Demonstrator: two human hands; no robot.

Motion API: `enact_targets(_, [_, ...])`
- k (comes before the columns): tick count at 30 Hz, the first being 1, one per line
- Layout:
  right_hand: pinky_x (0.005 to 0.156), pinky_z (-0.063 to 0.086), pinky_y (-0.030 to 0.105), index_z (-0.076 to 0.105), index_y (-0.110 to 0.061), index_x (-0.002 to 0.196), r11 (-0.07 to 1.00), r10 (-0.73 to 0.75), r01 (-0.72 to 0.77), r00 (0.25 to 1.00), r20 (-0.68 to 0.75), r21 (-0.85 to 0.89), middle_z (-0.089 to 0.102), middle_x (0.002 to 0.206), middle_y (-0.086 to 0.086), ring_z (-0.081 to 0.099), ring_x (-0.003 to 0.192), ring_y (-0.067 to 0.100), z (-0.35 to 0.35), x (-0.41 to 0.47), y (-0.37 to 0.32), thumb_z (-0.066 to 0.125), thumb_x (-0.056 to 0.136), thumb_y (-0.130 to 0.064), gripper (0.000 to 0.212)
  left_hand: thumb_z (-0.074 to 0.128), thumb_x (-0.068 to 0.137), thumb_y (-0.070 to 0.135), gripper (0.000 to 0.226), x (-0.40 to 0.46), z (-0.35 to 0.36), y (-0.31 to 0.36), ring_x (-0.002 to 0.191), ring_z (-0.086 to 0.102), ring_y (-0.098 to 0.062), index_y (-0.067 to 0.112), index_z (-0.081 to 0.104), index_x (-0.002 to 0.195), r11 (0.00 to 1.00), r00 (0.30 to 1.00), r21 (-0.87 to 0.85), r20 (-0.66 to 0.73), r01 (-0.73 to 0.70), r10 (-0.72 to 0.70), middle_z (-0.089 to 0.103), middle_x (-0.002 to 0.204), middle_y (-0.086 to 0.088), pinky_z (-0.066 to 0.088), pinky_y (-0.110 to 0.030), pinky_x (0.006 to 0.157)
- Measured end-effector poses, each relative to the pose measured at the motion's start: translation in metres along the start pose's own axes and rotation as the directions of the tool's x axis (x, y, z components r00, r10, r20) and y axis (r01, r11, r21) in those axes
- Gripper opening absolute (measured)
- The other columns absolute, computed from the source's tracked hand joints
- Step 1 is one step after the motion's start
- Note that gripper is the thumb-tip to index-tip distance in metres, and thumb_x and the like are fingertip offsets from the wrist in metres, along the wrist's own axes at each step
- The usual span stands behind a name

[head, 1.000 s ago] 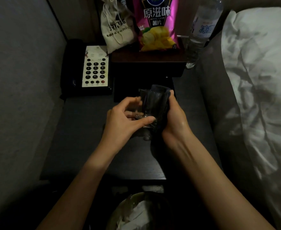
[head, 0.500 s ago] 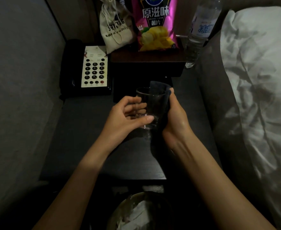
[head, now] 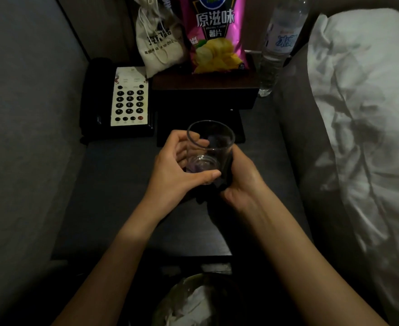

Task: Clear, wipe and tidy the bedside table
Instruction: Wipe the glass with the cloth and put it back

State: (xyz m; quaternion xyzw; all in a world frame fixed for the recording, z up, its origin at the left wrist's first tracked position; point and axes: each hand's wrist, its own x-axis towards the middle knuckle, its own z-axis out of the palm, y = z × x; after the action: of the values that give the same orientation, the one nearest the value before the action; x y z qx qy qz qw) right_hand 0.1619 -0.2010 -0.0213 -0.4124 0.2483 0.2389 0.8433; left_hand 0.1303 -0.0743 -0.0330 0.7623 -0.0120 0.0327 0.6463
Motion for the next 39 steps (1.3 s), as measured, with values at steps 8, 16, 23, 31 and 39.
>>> enact_targets(8, [0.084,0.057,0.040,0.066,-0.003,0.116,0.990,0.120,-0.123,0.992,0.047,0.064,0.071,0.104,0.018,0.071,0.089,0.028,-0.005,0.005,0.003,0.043,0.102,-0.039,0.046,0.090,0.062,0.012,0.073,0.004,-0.001,0.002,0.113,0.062,-0.006,0.016,0.048,0.121,0.995,0.996,0.068,-0.050,-0.067,0.070,0.065,0.118,0.006,0.051,-0.026,0.097])
enact_targets(16, [0.099,0.050,0.045,0.067,0.003,0.117,0.996,0.084,-0.084,0.996,0.038,0.002,0.067,0.113,0.022,0.067,0.100,0.029,-0.005,0.005,0.011,0.054,0.098,-0.031,0.041,0.088,0.063,0.007,0.071,0.010,-0.010,0.001,0.109,0.065,-0.009,0.013,0.048,0.121,0.996,0.990,0.051,-0.119,-0.069,0.074,0.066,0.118,0.001,0.053,-0.027,0.093])
enact_targets(23, [0.096,0.052,0.042,0.069,-0.001,0.108,0.999,0.046,-0.047,0.999,0.026,0.008,0.069,0.115,0.022,0.068,0.102,0.031,-0.005,0.004,0.005,0.054,0.098,-0.028,0.033,0.087,0.068,0.019,0.063,0.027,-0.019,-0.002,0.107,0.065,-0.007,0.012,0.049,0.117,0.998,0.955,0.040,-0.290,-0.058,0.067,0.070,0.112,-0.001,0.053,-0.028,0.090])
enact_targets(31, [0.103,0.041,0.041,0.058,-0.003,0.128,0.949,0.122,-0.121,0.992,0.016,0.291,0.056,0.137,0.020,0.052,0.129,0.031,-0.009,0.003,-0.007,0.037,0.105,-0.032,0.043,0.085,0.069,0.015,0.058,0.071,-0.013,-0.019,0.102,0.061,0.007,0.018,0.051,0.116,0.990,0.932,0.134,-0.349,-0.054,0.098,0.063,0.111,0.013,0.049,-0.012,0.083])
enact_targets(39, [0.107,0.039,0.040,0.063,-0.001,0.109,0.926,0.125,-0.140,0.990,0.066,0.351,0.060,0.125,0.016,0.053,0.128,0.030,-0.008,0.006,-0.009,0.035,0.105,-0.031,0.041,0.083,0.071,0.005,0.066,0.103,-0.015,-0.041,0.117,0.059,-0.018,0.004,0.050,0.128,0.982,0.932,0.189,-0.356,0.001,0.068,0.055,0.130,-0.012,0.053,-0.035,0.097])
